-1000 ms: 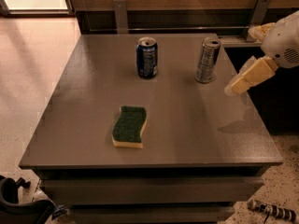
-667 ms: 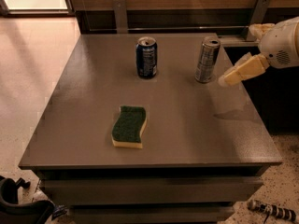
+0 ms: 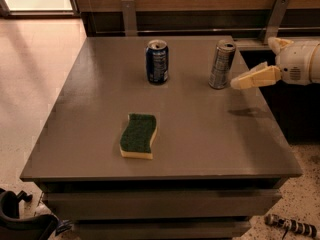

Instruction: Pick redbull can

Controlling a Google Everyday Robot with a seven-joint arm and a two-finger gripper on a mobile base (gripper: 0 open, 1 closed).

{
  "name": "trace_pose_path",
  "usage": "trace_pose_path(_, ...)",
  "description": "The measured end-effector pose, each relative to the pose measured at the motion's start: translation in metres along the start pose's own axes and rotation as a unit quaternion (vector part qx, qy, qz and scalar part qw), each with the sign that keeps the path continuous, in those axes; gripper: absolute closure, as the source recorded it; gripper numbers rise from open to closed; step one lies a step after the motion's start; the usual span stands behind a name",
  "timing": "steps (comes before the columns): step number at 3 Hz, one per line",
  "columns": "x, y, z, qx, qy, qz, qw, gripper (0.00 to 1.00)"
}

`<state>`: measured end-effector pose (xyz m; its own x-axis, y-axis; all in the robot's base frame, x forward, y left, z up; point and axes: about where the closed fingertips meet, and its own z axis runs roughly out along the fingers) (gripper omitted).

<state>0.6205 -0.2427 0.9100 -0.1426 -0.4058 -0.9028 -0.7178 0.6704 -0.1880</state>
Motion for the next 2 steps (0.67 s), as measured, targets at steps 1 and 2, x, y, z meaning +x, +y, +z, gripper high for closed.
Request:
trace_pose_path(1,0.018,-0.002,0.015,-0.026,-0.055,0.054,0.9967,0.0)
trace_pose_path(2,0.024,-0.003,0.032,-0.05,-0.099,0.086,0.9901,0.0)
